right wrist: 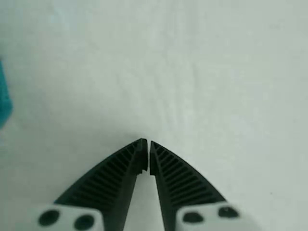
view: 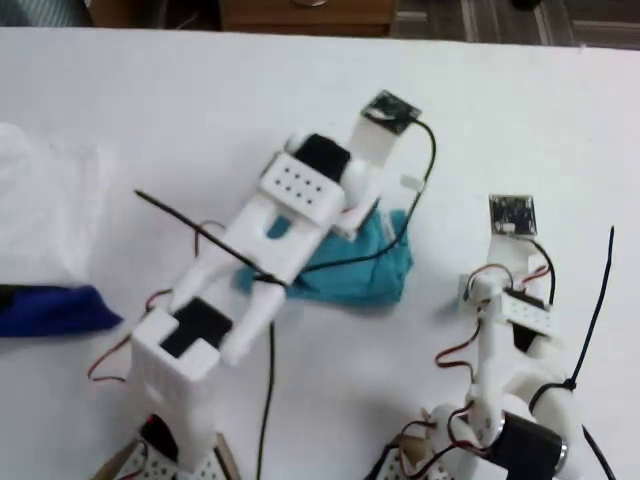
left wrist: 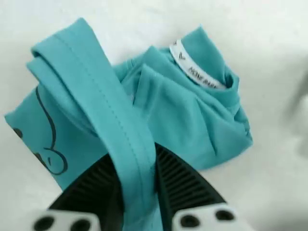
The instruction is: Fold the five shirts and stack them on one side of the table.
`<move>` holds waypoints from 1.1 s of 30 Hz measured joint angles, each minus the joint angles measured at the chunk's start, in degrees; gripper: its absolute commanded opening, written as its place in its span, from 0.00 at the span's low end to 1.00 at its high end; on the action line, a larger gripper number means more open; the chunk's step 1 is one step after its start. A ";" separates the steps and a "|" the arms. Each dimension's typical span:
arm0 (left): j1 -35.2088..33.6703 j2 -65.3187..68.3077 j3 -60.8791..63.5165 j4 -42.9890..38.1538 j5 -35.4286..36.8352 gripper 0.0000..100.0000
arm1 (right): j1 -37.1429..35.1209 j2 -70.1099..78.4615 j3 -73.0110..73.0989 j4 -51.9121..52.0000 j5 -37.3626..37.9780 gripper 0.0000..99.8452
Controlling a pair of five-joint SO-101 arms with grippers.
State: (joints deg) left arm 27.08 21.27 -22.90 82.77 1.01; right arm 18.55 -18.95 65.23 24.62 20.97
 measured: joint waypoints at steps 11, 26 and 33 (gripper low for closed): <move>3.34 7.82 -1.49 -2.37 -0.18 0.03 | 0.00 0.00 0.00 0.00 0.00 0.02; 2.90 8.26 -14.77 2.46 -0.18 0.24 | 0.00 0.00 0.00 0.00 0.00 0.02; -9.85 6.33 -21.89 14.77 -5.19 0.05 | 0.00 0.00 0.00 0.00 0.00 0.02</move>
State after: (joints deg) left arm 17.23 27.60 -44.79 97.54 -4.18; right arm 18.55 -18.95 65.23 24.62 20.97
